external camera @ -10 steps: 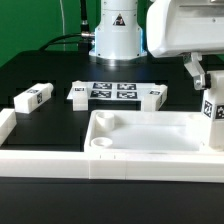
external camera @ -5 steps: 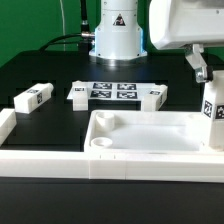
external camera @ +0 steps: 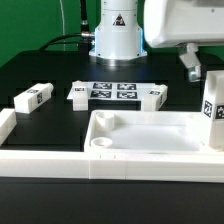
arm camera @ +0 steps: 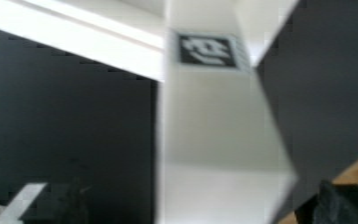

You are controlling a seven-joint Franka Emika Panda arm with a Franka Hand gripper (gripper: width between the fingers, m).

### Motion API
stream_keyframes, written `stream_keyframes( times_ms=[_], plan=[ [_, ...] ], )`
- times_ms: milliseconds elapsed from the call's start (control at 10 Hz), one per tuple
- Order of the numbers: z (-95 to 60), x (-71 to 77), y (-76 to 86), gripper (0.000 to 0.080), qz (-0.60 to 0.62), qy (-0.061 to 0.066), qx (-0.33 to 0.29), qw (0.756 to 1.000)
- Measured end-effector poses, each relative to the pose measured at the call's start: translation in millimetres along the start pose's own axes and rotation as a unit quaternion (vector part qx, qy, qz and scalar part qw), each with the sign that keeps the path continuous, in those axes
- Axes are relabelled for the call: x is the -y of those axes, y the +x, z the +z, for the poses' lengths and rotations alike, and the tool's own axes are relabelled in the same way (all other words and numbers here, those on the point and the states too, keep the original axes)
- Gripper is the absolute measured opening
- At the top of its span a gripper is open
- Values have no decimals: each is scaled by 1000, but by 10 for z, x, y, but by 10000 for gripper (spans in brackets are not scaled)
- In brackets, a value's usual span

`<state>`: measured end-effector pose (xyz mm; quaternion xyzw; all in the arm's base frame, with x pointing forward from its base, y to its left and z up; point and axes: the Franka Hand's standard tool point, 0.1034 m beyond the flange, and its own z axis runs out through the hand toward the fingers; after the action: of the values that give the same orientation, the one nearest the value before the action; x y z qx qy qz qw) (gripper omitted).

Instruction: Assemble desk

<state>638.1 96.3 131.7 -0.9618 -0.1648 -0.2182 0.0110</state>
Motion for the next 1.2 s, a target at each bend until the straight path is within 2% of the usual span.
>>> stream_keyframes(
  times_ms=[100, 200, 400, 800, 1200],
  plan=[
    [-4, -43, -4, 649, 1, -2, -1, 1000],
    [6, -18, -24, 649, 3, 1, 8, 1000],
    [20, 72, -59, 649, 11, 24, 86, 996],
    [22, 168, -85, 649, 18, 57, 211, 976],
    [72, 48, -48, 649, 28, 57, 221, 973]
  ],
)
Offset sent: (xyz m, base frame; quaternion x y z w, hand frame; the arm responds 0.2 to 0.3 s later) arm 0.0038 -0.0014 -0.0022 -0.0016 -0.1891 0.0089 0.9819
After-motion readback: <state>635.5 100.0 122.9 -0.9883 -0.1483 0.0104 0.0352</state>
